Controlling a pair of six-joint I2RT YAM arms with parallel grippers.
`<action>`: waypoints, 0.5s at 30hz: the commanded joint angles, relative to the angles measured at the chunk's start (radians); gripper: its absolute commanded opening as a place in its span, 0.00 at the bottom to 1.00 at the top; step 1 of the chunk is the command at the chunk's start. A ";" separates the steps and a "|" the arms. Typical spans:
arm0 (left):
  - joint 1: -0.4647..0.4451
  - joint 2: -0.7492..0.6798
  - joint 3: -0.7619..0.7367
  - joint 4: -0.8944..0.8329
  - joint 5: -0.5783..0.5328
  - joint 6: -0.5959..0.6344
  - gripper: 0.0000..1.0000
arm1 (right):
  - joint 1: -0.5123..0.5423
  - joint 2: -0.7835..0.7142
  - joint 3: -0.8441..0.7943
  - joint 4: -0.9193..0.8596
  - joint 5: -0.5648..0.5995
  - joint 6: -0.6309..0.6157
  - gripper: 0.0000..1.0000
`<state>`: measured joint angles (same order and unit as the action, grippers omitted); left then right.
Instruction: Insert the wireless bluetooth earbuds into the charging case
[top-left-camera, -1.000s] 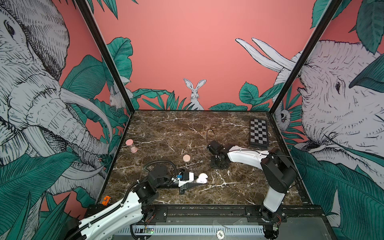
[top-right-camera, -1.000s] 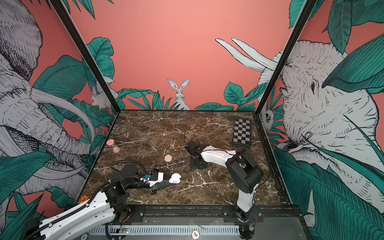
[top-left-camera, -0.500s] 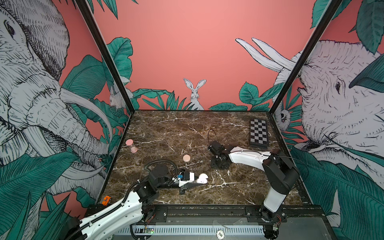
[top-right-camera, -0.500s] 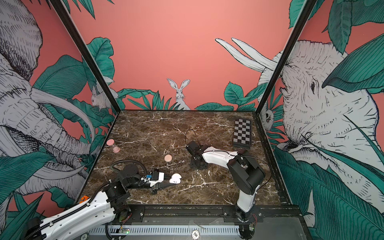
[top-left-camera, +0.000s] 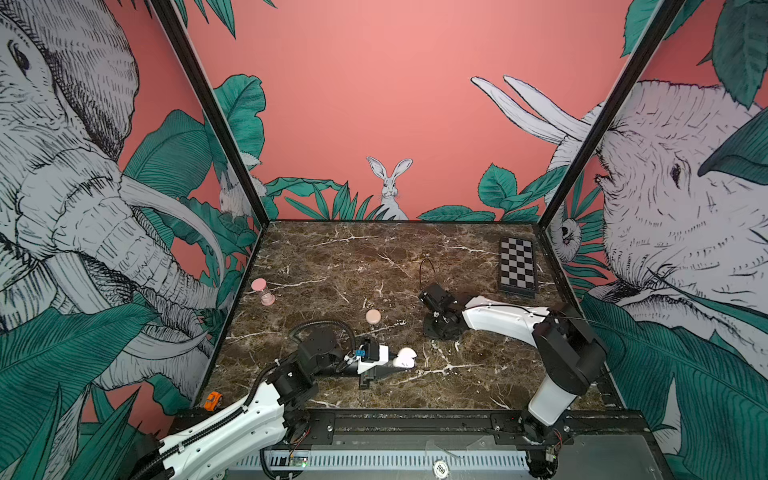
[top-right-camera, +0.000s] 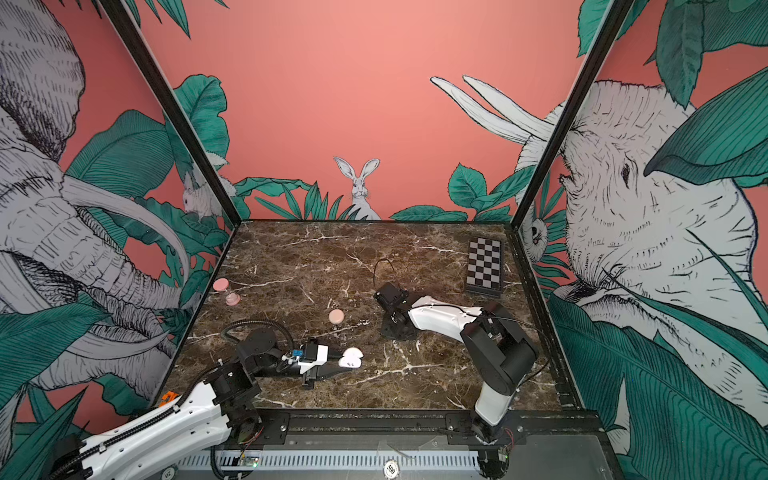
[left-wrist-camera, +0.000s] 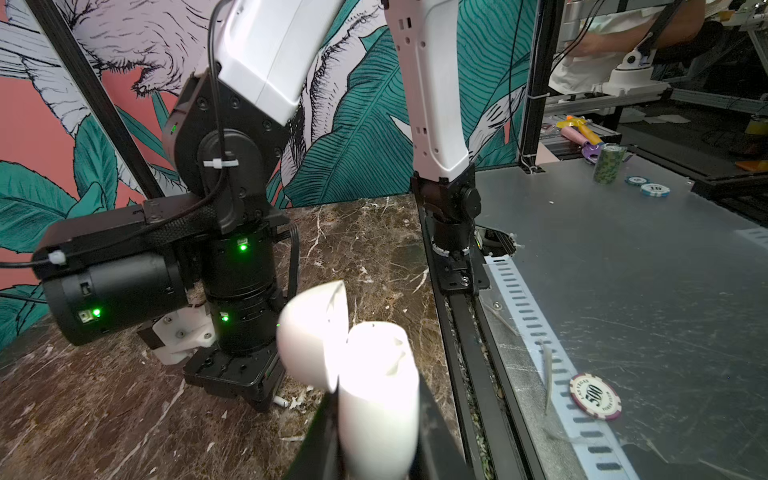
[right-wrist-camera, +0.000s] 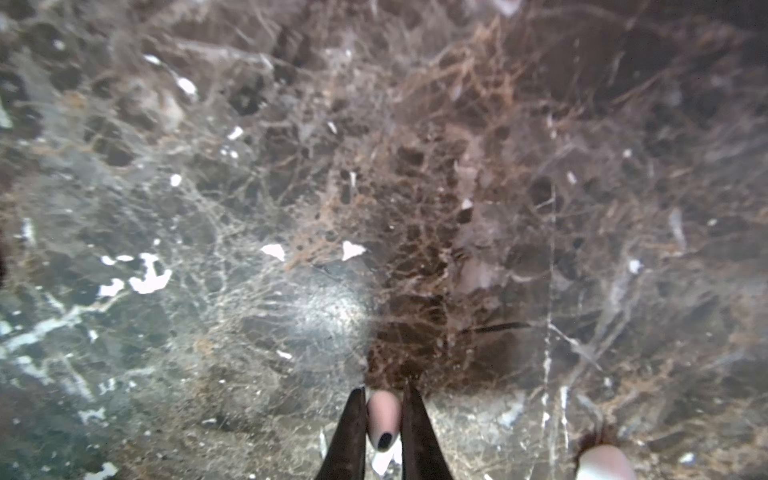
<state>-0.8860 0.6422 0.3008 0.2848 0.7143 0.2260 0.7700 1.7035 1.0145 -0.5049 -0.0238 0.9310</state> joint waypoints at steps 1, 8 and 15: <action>-0.004 0.000 0.029 -0.006 0.013 0.013 0.00 | -0.003 -0.039 -0.010 -0.001 0.010 -0.014 0.13; -0.005 0.004 0.029 -0.010 0.013 0.015 0.00 | -0.003 -0.047 -0.016 0.006 0.015 -0.017 0.13; -0.006 0.007 0.028 -0.010 0.016 0.015 0.00 | -0.003 -0.058 -0.024 0.018 0.016 -0.021 0.13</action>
<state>-0.8879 0.6533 0.3046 0.2783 0.7166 0.2264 0.7700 1.6741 1.0080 -0.4946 -0.0196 0.9195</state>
